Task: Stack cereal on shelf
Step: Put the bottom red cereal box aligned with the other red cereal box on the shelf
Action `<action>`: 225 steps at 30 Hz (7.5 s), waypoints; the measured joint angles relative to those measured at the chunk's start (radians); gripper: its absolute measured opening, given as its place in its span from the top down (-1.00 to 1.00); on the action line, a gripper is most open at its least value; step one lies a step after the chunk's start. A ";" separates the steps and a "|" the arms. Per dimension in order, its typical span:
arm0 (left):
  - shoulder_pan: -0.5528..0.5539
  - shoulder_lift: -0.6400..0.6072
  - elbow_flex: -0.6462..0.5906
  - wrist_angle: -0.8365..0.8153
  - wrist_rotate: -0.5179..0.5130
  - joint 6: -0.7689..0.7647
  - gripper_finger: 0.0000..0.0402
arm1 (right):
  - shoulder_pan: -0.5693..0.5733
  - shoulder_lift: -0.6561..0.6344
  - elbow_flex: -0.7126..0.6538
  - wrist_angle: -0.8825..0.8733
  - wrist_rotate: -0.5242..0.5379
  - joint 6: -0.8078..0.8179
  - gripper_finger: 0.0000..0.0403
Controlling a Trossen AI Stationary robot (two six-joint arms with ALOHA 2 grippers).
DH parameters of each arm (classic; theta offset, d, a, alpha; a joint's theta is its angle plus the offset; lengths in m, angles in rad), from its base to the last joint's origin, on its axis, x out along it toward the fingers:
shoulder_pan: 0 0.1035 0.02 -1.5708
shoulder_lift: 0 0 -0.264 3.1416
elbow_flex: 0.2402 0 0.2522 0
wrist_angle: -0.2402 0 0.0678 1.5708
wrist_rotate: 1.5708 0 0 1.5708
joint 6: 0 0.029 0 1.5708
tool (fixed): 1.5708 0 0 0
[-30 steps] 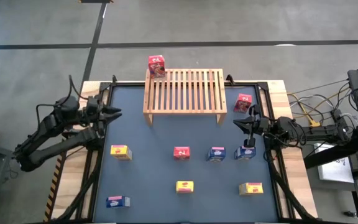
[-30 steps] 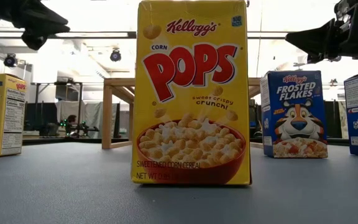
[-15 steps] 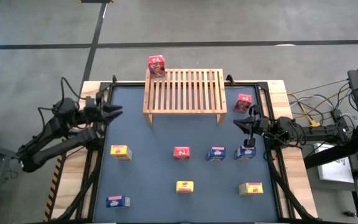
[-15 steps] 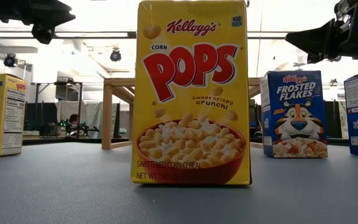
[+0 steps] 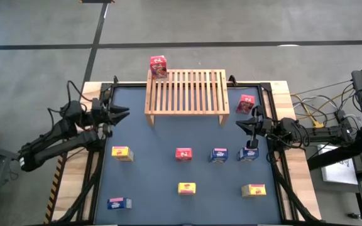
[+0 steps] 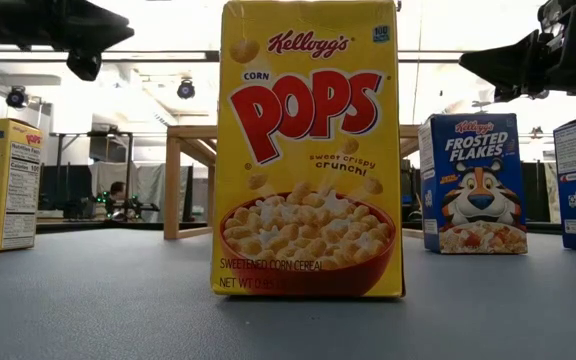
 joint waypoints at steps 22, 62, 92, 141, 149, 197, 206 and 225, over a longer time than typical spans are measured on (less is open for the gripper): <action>-0.312 0.206 0.049 0.177 -0.178 0.087 0.62 | 0.000 0.000 0.000 0.000 0.000 0.000 0.96; -0.317 0.189 0.110 0.030 -0.189 0.081 0.62 | 0.000 0.000 0.000 0.000 0.000 0.000 0.95; -0.317 0.204 0.084 0.030 -0.188 0.050 0.62 | 0.000 0.000 0.000 0.000 0.000 0.000 0.96; -0.317 0.165 0.084 0.010 -0.059 0.123 0.62 | 0.000 0.000 0.000 0.000 0.000 0.000 0.96; -0.316 0.165 0.084 -0.033 -0.058 0.134 0.62 | 0.000 0.000 0.000 0.000 0.000 0.000 0.96; -0.317 0.163 0.084 -0.038 -0.066 0.117 0.62 | 0.000 0.000 0.000 0.001 0.279 0.096 0.96; -0.317 0.163 0.084 -0.035 -0.068 0.124 0.62 | 0.000 0.000 0.000 0.001 0.281 0.085 0.96; -0.317 0.163 0.084 0.016 -0.069 0.162 0.62 | 0.000 0.000 0.000 0.001 0.288 0.197 0.96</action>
